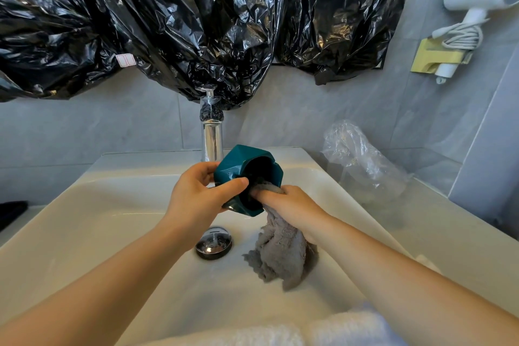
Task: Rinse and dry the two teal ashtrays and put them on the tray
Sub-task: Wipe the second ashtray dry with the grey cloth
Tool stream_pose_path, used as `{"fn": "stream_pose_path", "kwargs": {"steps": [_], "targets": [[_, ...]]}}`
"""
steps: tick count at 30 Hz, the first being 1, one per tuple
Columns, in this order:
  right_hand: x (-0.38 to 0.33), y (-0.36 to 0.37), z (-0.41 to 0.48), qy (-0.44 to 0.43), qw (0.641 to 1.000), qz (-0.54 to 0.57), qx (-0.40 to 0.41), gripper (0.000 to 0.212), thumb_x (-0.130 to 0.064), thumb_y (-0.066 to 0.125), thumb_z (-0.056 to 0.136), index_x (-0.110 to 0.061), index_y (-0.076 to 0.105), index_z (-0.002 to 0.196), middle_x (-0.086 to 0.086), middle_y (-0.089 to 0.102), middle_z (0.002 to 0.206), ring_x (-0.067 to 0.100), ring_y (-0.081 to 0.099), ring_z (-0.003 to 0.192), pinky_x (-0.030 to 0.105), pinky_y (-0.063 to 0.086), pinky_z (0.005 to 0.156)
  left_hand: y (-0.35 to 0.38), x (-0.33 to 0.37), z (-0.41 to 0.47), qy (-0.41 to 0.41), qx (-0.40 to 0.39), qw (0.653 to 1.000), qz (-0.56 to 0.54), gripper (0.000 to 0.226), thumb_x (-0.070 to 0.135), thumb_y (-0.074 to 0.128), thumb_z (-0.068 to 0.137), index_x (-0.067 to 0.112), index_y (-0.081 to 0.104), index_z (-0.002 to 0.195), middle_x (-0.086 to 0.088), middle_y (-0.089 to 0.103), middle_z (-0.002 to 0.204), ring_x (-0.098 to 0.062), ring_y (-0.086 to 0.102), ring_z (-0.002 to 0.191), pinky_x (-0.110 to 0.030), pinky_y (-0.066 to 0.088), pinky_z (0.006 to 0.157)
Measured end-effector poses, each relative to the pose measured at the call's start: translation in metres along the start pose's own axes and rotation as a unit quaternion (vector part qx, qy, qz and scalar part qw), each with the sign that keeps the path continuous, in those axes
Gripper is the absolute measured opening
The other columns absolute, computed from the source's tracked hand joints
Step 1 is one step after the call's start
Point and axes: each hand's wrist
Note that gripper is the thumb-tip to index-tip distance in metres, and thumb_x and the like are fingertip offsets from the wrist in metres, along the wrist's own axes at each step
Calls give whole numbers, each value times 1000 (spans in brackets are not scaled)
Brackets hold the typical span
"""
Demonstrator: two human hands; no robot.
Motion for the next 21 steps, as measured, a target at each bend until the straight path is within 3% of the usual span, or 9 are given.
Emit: {"fn": "stream_pose_path", "kwargs": {"steps": [3,6,8,11,16,18,21], "targets": [[-1,9,0,87,988,67,-110,77,-69,62,71,-15,61,126,2,64,99,19,60,96,33,49,94,-1,2,-1,-2,4,1000,-16,48,22,79,75,13,60,118,-5,69,109,-25,70,94,-46,59,82],[0,9,1,86,984,92,-129,67,-64,63,72,-14,65,116,3,67,94,17,60,91,34,49,96,-1,3,-1,2,12,1000,-18,48,21,79,75,13,60,118,-4,68,109,-24,70,95,-46,59,82],[3,6,2,44,995,50,-81,51,-55,65,73,-10,66,99,3,64,77,17,59,77,31,49,77,0,2,-1,7,9,1000,-7,45,19,79,75,15,61,116,-2,68,108,-23,70,94,-44,59,81],[3,-3,-1,-65,996,-63,15,20,-39,65,79,-22,60,70,-7,58,60,17,57,66,29,41,60,3,1,-4,6,-9,1000,14,46,17,80,75,15,61,117,-2,67,110,-23,70,93,-42,60,80],[-11,-17,-9,-171,919,-301,189,26,-47,55,85,-24,44,80,-5,58,73,25,56,72,31,34,52,0,5,-2,-2,-33,999,26,47,22,81,74,15,61,116,-4,67,114,-27,68,99,-48,58,83],[-12,-19,-10,-191,904,-326,202,26,-47,53,87,-28,39,75,-5,54,71,25,53,71,32,33,53,-1,7,-3,4,-40,999,33,47,21,80,73,15,62,116,-3,67,114,-25,69,98,-46,59,83],[-6,-17,-5,-146,949,-246,132,24,-44,55,86,-26,47,71,-5,60,71,22,58,72,34,44,58,1,7,-4,3,-42,999,31,47,20,80,74,14,61,117,-5,67,115,-26,69,98,-46,58,84]]}}
Point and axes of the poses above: each hand's wrist, its own z-axis towards the middle knuckle, its own y-axis out of the palm, x = y × z
